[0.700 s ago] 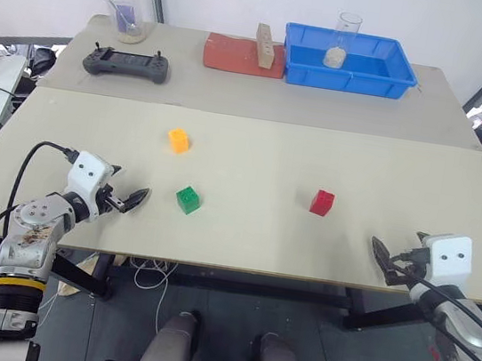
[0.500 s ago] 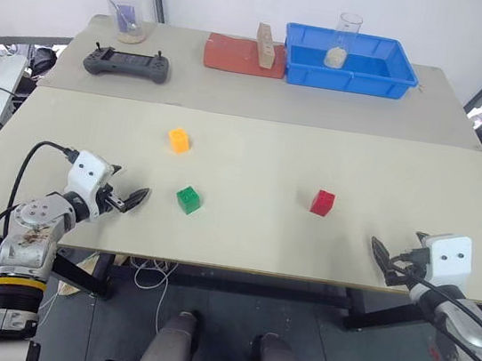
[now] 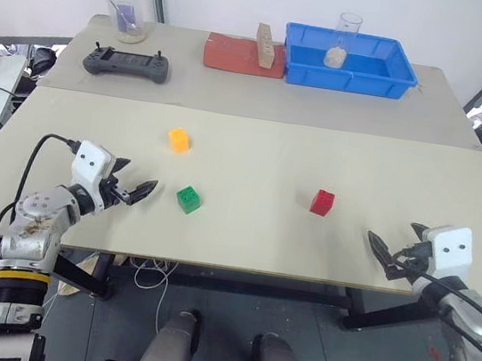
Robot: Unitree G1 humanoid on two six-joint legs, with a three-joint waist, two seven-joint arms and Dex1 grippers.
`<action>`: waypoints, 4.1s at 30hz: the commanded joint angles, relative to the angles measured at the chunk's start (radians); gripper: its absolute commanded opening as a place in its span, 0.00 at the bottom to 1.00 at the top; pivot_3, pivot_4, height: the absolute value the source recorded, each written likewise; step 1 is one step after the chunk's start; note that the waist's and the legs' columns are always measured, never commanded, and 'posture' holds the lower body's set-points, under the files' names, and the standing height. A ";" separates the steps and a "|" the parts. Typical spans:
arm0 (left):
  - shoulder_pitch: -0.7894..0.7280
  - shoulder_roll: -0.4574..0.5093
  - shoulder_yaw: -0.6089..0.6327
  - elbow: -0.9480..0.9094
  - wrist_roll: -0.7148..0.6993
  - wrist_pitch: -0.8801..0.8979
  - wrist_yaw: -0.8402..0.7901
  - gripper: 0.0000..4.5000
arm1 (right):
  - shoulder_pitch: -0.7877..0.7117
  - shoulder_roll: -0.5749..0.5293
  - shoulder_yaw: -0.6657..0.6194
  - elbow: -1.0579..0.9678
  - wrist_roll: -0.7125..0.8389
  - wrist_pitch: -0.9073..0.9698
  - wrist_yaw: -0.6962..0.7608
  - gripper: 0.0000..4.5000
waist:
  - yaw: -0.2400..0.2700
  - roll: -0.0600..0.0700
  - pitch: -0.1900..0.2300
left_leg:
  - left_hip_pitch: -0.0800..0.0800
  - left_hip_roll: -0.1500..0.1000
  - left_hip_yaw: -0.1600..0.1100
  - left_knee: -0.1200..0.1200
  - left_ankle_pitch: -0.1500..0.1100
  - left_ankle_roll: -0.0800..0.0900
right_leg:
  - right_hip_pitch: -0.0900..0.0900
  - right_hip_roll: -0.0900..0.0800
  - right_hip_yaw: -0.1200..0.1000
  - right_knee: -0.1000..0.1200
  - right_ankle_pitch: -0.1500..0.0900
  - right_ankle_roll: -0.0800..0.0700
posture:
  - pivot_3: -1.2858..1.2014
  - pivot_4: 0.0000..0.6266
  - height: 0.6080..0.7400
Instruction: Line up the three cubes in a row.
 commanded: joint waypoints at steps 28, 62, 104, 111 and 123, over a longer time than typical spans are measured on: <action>-0.313 -0.011 -0.305 -0.274 -0.140 0.120 -0.463 0.99 | -0.733 -0.090 0.380 0.956 -0.091 -0.387 0.621 1.00 | -0.026 -0.002 0.002 | 0.000 0.000 0.000 0.006 0.005 0.009 | 0.005 0.005 0.000 -0.001 0.001 0.001 | 0.52 0.24 1.00; 0.098 0.207 -0.132 -0.531 -0.214 0.084 -0.484 1.00 | -0.832 0.141 0.543 0.863 -0.102 -0.437 0.909 0.32 | -0.024 0.000 0.003 | 0.000 0.004 0.000 0.004 0.002 0.004 | 0.000 0.007 0.001 0.003 0.001 -0.001 | 0.52 0.24 1.00; 0.201 -0.083 -0.093 -0.244 -0.007 -0.097 -0.007 1.00 | -0.628 -0.035 0.398 -0.118 0.323 0.332 0.607 0.99 | 0.001 -0.001 0.003 | -0.001 0.033 0.031 0.004 -0.001 -0.001 | -0.004 0.015 0.000 0.000 -0.002 -0.020 | 0.52 0.24 1.00; 0.148 -0.095 -0.140 -0.139 0.012 -0.144 -0.047 0.88 | -0.606 -0.085 0.365 -0.150 0.357 0.341 0.559 1.00 | 0.001 -0.002 0.003 | -0.003 0.034 0.036 0.004 -0.001 0.000 | -0.004 0.013 0.001 -0.001 -0.001 -0.019 | 0.52 0.24 1.00; 0.106 -0.108 -0.165 -0.105 0.008 -0.163 -0.093 0.28 | -0.562 -0.139 0.338 -0.168 0.385 0.331 0.519 1.00 | 0.000 -0.002 0.003 | -0.003 0.034 0.037 0.004 -0.001 0.000 | -0.004 0.013 0.000 -0.001 -0.001 -0.019 | 0.52 0.24 1.00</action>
